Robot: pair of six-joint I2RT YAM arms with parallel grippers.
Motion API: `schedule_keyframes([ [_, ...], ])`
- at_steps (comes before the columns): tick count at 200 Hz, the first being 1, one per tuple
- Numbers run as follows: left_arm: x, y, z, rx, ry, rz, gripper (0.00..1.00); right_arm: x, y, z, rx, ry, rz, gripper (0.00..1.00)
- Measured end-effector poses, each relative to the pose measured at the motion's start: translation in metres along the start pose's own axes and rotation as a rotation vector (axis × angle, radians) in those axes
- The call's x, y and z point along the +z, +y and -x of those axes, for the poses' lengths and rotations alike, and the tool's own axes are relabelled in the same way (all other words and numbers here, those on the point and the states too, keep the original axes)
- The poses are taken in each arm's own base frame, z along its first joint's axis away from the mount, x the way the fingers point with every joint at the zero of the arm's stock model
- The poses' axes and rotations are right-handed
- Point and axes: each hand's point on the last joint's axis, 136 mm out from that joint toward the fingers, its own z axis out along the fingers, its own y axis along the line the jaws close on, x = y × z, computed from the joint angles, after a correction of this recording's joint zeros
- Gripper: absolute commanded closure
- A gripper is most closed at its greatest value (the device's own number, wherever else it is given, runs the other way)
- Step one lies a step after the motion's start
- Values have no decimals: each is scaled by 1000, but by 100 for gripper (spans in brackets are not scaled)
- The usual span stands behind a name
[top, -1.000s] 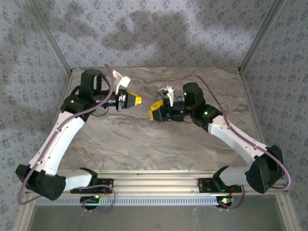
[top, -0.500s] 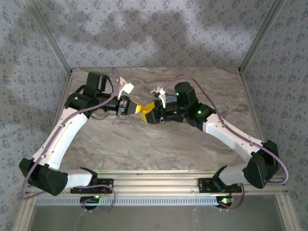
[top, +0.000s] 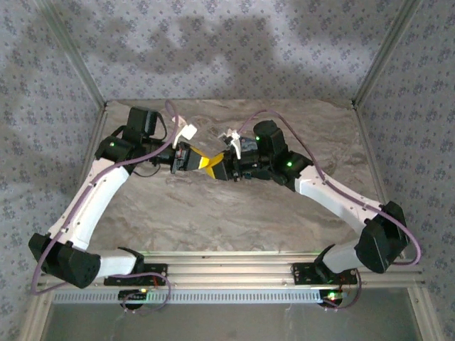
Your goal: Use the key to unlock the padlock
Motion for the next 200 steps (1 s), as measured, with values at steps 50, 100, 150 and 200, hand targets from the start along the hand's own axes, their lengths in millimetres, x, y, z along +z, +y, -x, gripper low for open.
schedule_keyframes([
  [50,1,7,-2,-10,7,1,100,5,1,-2,27,-7,23,100],
  [100,1,13,-4,-40,5,10,93,9,-3,-4,40,-24,22,100],
  [150,2,18,-6,-119,-16,-22,65,14,-6,0,21,-56,9,100],
  [200,1,27,-1,-183,-63,-41,71,14,-14,3,6,-85,-29,100],
])
